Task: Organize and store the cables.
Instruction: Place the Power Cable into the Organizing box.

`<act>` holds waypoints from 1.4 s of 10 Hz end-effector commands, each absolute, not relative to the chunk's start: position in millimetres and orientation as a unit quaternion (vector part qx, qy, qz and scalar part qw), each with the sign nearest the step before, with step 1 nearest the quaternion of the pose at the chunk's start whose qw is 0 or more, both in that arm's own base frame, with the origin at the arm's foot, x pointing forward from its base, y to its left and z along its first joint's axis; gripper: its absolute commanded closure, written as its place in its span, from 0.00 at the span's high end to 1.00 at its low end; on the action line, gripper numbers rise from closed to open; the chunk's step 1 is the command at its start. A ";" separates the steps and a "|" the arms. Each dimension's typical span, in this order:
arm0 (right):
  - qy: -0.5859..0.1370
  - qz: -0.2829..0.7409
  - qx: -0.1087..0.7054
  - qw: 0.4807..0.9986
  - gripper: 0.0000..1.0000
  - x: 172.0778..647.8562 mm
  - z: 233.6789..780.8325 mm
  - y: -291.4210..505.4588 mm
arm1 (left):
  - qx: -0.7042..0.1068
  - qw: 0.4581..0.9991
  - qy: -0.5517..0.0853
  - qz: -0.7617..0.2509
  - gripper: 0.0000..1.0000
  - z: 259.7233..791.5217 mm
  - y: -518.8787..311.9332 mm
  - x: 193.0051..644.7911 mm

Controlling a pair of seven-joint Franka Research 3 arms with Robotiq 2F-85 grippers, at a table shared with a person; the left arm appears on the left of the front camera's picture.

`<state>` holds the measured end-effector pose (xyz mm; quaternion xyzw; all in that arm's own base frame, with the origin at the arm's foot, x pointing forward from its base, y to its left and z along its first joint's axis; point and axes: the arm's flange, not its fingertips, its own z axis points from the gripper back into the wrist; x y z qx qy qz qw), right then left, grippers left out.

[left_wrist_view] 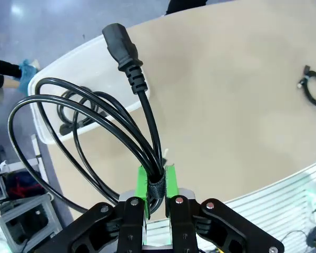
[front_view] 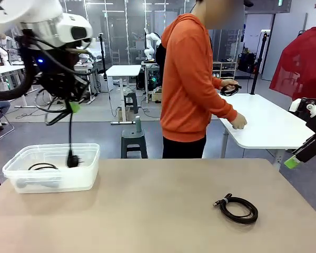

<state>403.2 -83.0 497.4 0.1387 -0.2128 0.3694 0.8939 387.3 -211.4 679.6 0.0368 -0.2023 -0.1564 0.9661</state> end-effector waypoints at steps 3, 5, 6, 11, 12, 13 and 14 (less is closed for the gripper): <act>-0.207 0.365 0.134 0.898 1.00 403.5 498.4 -82.5 | 0.037 0.966 -0.202 -0.156 0.15 679.6 -211.4 387.3; -0.207 0.365 0.134 0.898 1.00 403.5 498.4 -82.5 | 0.037 0.966 -0.202 -0.156 0.15 679.6 -211.4 387.3; -0.207 0.365 0.134 0.898 1.00 403.5 498.4 -82.5 | 0.032 0.967 -0.196 -0.160 0.15 674.8 -209.2 386.0; -0.207 0.365 0.134 0.898 1.00 403.5 498.4 -82.5 | 0.181 0.931 -0.189 -0.254 0.15 678.1 -145.1 462.1; -0.207 0.365 0.134 0.898 1.00 403.5 498.4 -82.5 | 0.197 0.927 -0.186 -0.258 0.15 672.6 -133.5 480.9; -0.207 0.365 0.134 0.898 1.00 403.5 498.4 -82.5 | 0.180 0.932 -0.180 -0.259 0.15 669.4 -120.7 500.4; -0.207 0.365 0.134 0.898 1.00 403.5 498.4 -82.5 | 0.169 0.938 -0.164 -0.254 0.15 662.4 -107.8 515.3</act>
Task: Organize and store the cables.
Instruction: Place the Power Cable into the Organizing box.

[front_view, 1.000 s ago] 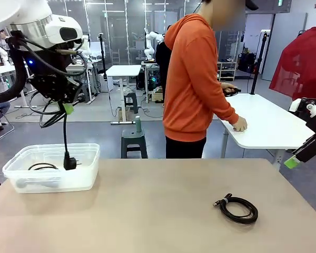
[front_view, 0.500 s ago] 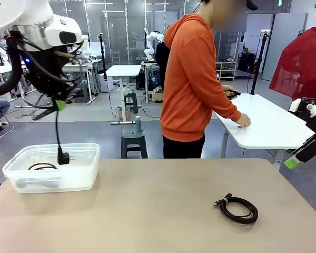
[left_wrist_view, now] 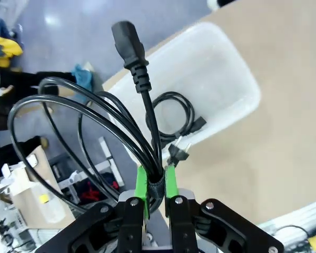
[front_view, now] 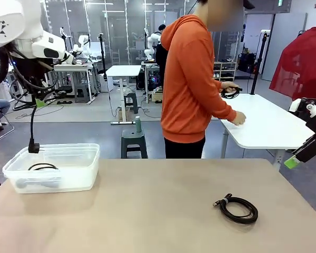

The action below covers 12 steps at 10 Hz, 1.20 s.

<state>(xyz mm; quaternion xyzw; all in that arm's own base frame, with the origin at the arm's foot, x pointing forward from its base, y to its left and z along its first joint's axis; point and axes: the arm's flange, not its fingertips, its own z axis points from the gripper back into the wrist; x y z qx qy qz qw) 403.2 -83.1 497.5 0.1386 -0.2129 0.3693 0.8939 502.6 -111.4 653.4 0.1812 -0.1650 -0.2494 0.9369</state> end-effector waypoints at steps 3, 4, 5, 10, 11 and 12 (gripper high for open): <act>-0.207 0.365 0.134 0.898 1.00 403.5 498.4 -82.5 | 0.129 0.953 -0.135 -0.238 0.15 635.1 -78.2 560.6; -0.207 0.365 0.134 0.898 1.00 403.5 498.4 -82.5 | 0.110 0.955 -0.130 -0.243 0.15 621.6 -72.9 576.4; -0.207 0.365 0.134 0.898 1.00 403.5 498.4 -82.5 | 0.108 0.961 -0.113 -0.229 0.15 609.0 -66.3 588.4; -0.207 0.365 0.134 0.898 1.00 403.5 498.4 -82.5 | 0.094 0.980 -0.035 -0.172 0.15 544.2 -39.4 615.3; -0.207 0.365 0.134 0.898 1.00 403.5 498.4 -82.5 | 0.086 0.983 -0.016 -0.159 0.15 527.7 -34.1 619.1; -0.207 0.365 0.134 0.898 1.00 403.5 498.4 -82.5 | 0.080 0.986 0.003 -0.145 0.15 509.5 -32.1 620.6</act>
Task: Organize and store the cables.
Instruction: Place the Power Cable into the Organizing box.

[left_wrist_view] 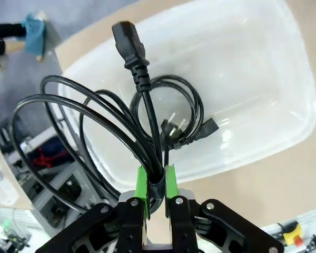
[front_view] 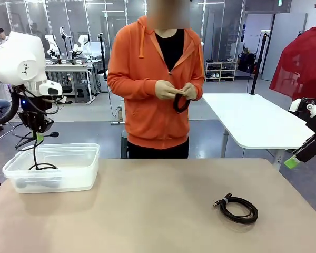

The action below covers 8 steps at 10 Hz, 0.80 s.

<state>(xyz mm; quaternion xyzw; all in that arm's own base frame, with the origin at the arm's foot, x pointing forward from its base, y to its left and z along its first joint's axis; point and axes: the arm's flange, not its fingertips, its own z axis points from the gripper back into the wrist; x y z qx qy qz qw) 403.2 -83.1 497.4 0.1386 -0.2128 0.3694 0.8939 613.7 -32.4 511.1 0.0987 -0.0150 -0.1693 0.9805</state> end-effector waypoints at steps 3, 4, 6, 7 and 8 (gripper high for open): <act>-0.207 0.365 0.134 0.898 1.00 403.5 498.4 -82.5 | 0.076 0.986 0.052 -0.142 0.15 462.8 -35.7 626.0; -0.207 0.365 0.134 0.898 1.00 403.5 498.4 -82.5 | 0.060 0.986 0.066 -0.138 0.15 451.8 -35.4 629.4; -0.207 0.365 0.134 0.898 1.00 403.5 498.4 -82.5 | 0.059 0.988 0.081 -0.121 0.15 432.9 -36.3 636.1; -0.207 0.365 0.134 0.898 1.00 403.5 498.4 -82.5 | 0.059 0.988 0.086 -0.117 0.15 427.9 -37.9 636.2; -0.207 0.365 0.134 0.898 1.00 403.5 498.4 -82.5 | 0.060 0.987 0.091 -0.115 0.15 427.0 -39.7 633.4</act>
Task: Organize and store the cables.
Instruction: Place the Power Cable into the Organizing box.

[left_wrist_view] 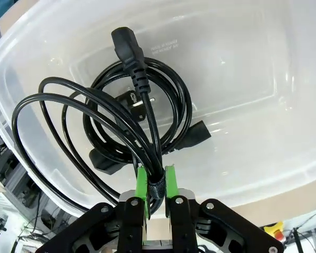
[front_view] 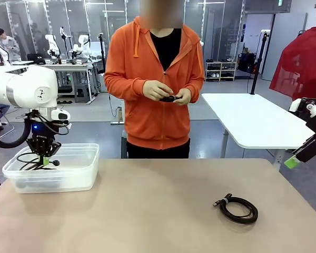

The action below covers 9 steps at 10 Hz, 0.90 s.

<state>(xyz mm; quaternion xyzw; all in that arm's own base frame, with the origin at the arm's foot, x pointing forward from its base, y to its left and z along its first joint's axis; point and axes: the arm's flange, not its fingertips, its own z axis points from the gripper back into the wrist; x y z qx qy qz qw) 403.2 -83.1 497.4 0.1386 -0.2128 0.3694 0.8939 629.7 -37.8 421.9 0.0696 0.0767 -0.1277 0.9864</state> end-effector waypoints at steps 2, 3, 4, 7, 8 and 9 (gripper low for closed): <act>-0.207 0.365 0.134 0.898 1.00 403.5 498.4 -82.5 | 0.059 0.988 0.085 -0.111 0.15 428.9 -41.7 634.4; -0.207 0.365 0.134 0.898 1.00 403.5 498.4 -82.5 | 0.055 0.989 0.081 -0.110 0.24 432.6 -40.7 636.1; -0.207 0.365 0.134 0.898 1.00 403.5 498.4 -82.5 | 0.049 0.990 0.073 -0.107 0.49 436.1 -38.9 635.8; -0.207 0.365 0.134 0.898 1.00 403.5 498.4 -82.5 | 0.036 0.993 0.051 -0.096 0.84 451.3 -37.0 634.7; -0.207 0.365 0.134 0.898 1.00 403.5 498.4 -82.5 | 0.035 0.994 0.045 -0.090 1.00 454.8 -37.0 633.7; -0.207 0.365 0.134 0.898 1.00 403.5 498.4 -82.5 | 0.031 0.995 0.039 -0.082 0.79 456.5 -36.6 631.6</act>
